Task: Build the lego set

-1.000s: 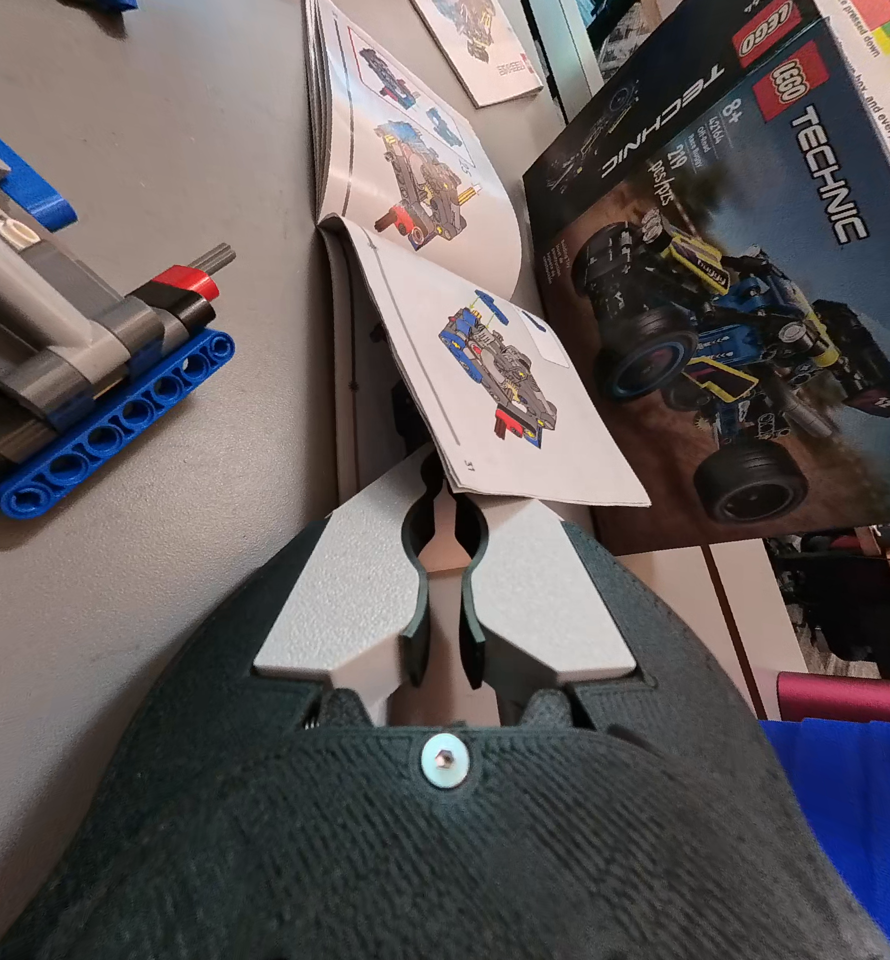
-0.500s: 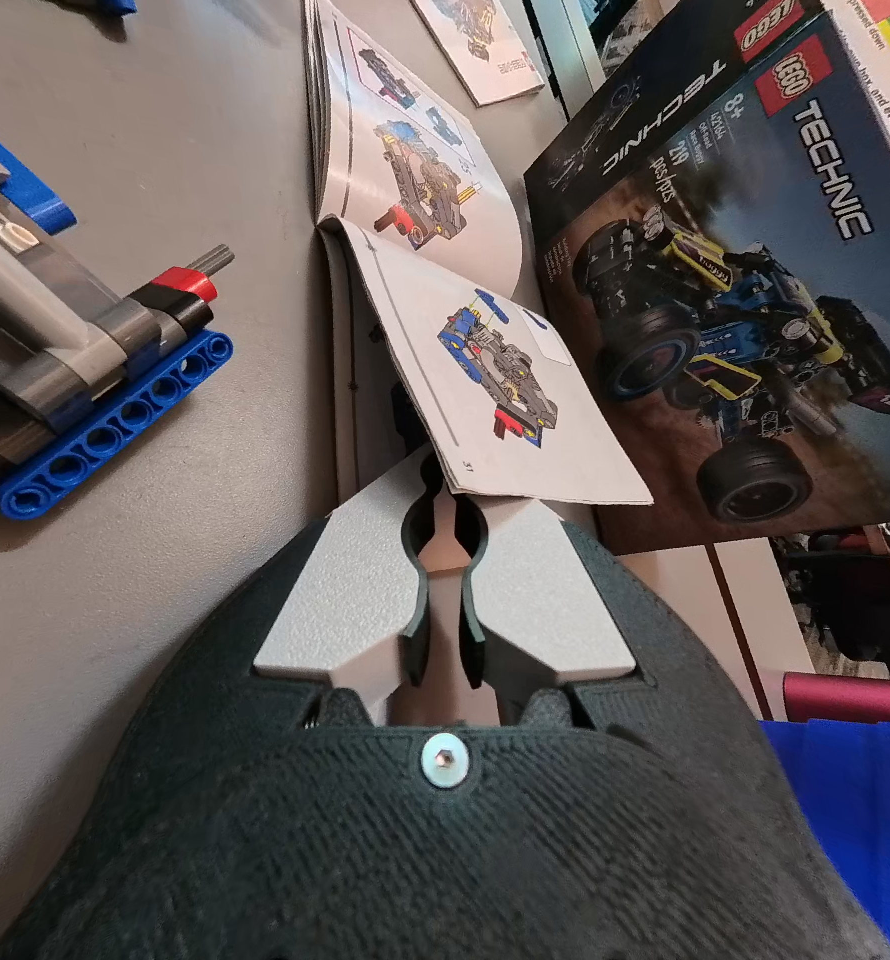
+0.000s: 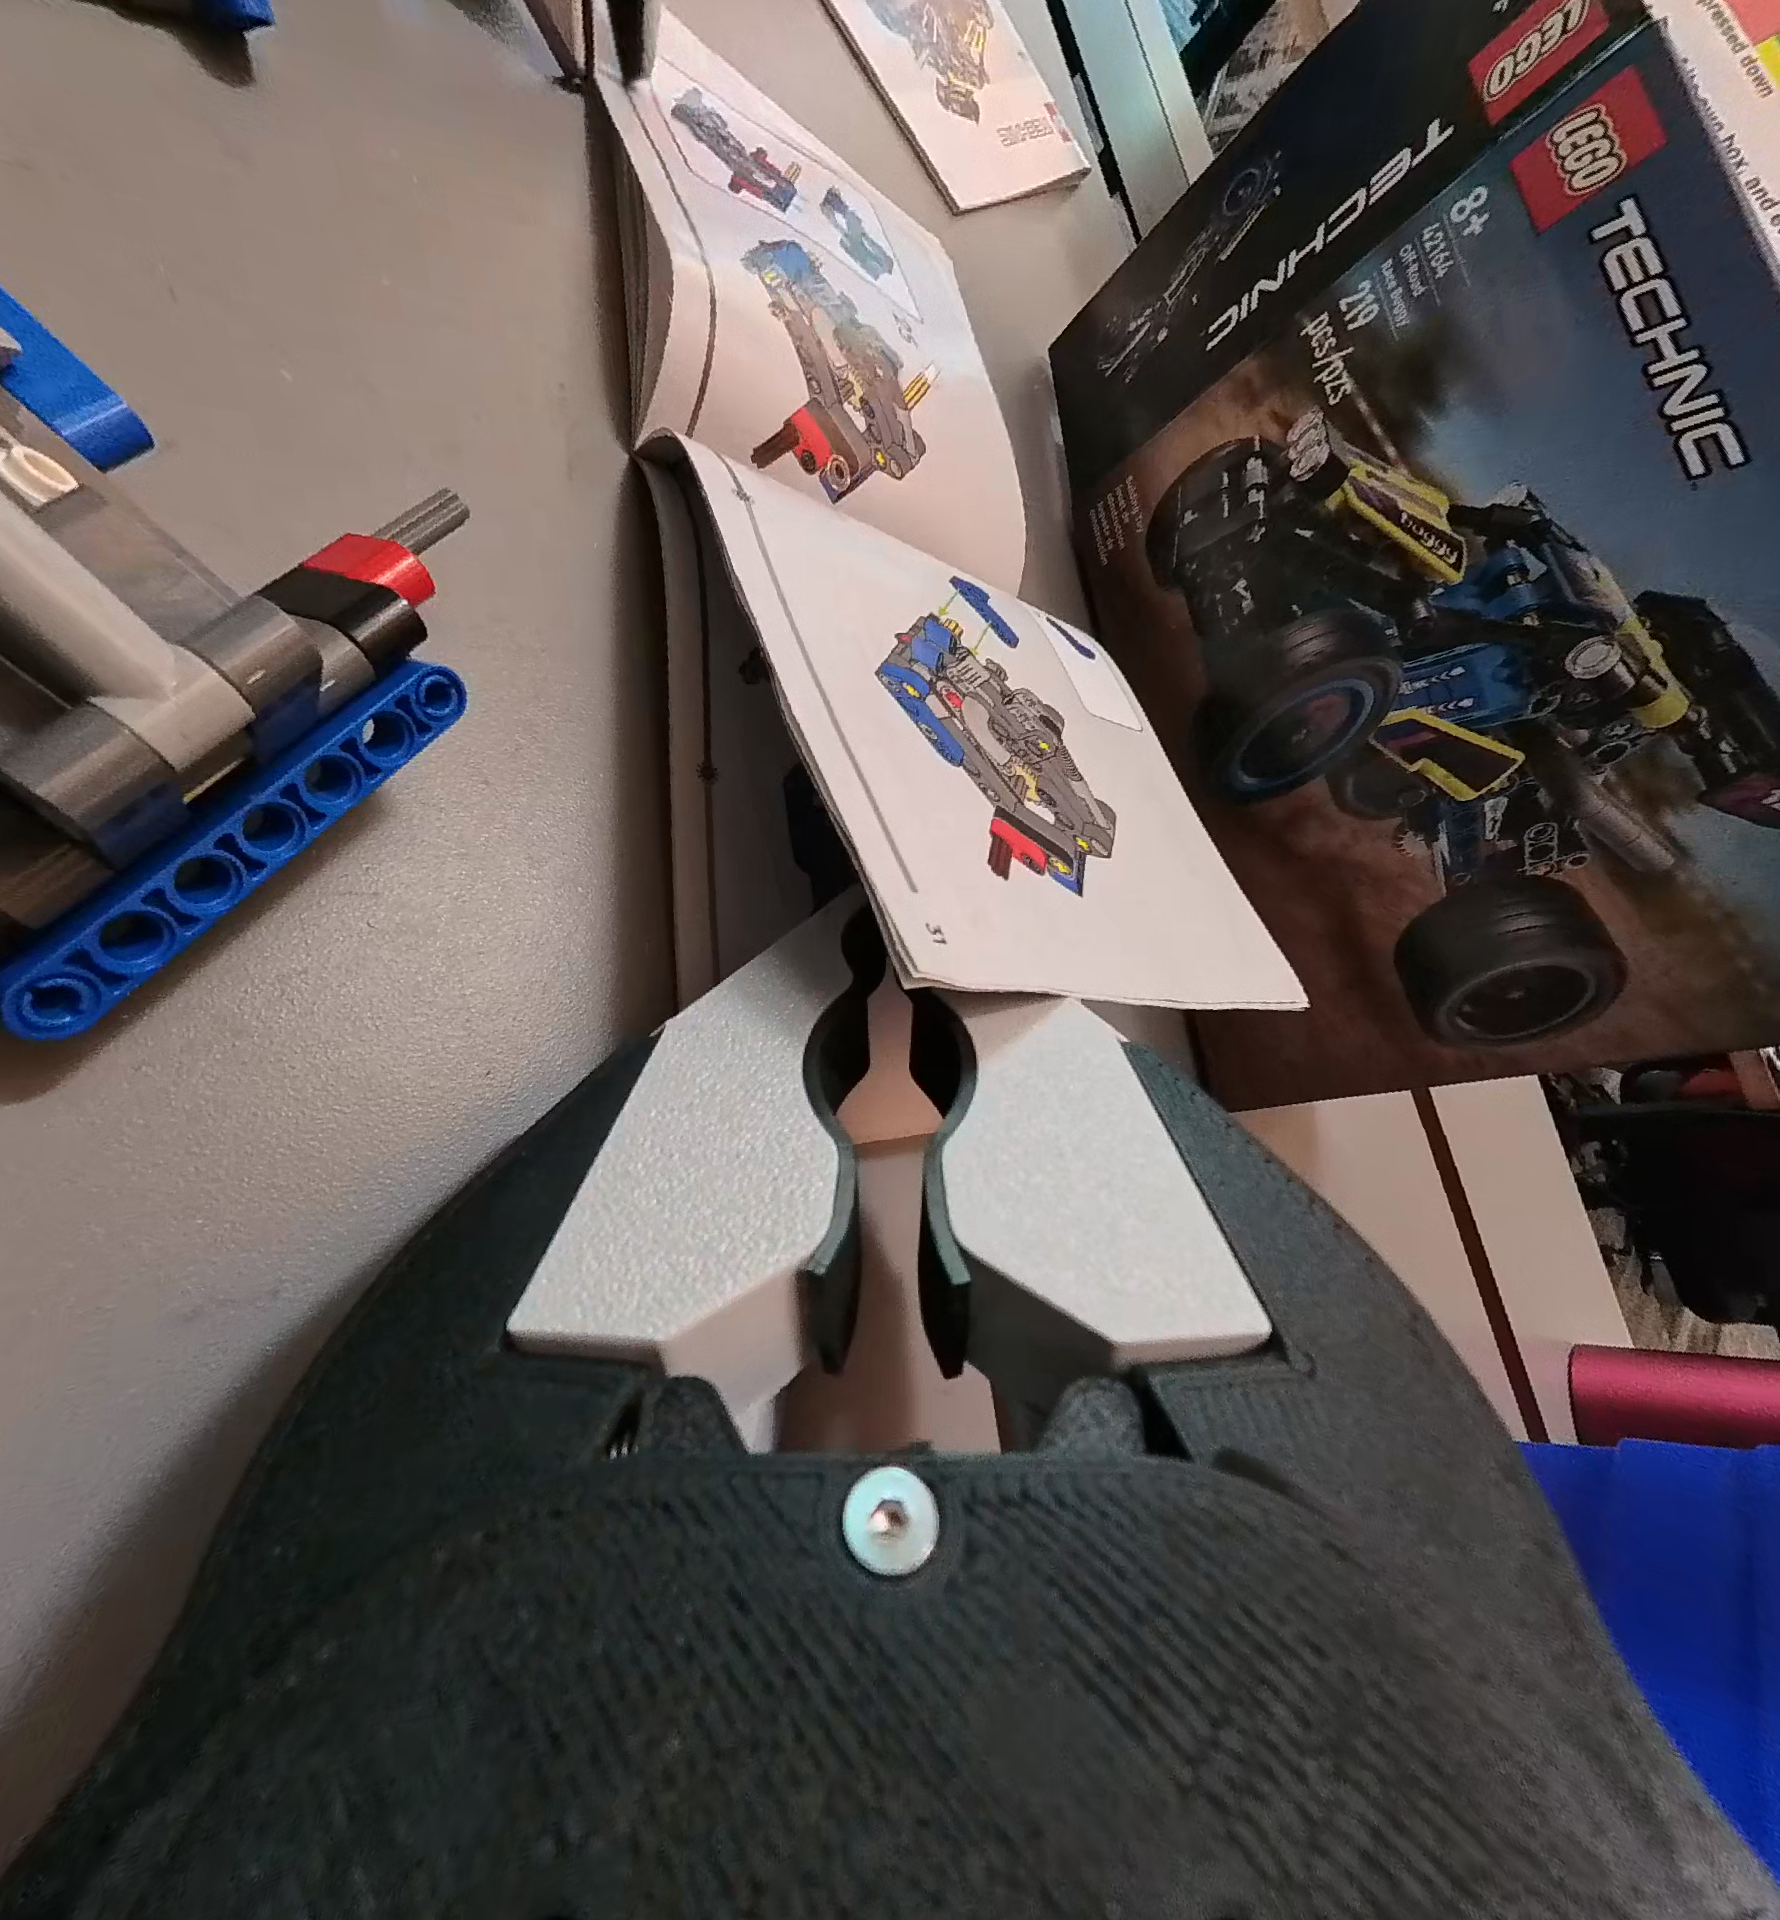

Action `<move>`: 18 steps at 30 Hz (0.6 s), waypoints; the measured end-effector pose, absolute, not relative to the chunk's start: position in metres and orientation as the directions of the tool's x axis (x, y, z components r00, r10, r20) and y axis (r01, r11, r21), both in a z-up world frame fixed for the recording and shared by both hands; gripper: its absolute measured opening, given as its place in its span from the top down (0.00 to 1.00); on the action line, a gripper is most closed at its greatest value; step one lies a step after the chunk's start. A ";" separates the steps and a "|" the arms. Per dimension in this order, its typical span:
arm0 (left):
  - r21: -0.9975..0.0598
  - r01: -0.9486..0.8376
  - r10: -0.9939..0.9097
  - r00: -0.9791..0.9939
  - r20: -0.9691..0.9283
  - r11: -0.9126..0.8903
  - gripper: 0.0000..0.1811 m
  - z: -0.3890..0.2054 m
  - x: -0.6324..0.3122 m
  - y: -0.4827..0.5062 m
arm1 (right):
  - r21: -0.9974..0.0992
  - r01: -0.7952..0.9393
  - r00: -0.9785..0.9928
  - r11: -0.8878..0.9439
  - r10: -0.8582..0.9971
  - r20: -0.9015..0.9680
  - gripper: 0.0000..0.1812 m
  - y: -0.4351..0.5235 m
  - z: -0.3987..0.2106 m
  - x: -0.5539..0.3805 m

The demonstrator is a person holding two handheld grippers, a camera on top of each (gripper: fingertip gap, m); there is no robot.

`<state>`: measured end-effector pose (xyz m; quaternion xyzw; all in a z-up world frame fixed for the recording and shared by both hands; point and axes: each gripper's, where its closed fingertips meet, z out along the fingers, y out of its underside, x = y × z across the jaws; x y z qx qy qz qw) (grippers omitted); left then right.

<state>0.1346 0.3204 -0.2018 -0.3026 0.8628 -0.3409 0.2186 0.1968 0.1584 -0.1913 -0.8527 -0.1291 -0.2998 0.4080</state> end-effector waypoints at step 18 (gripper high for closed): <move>-0.743 -0.279 -0.674 -0.676 -0.297 0.608 0.91 -0.189 0.145 0.301 | -0.620 0.462 0.790 -0.634 -0.024 0.612 1.00 0.159 -0.191 0.197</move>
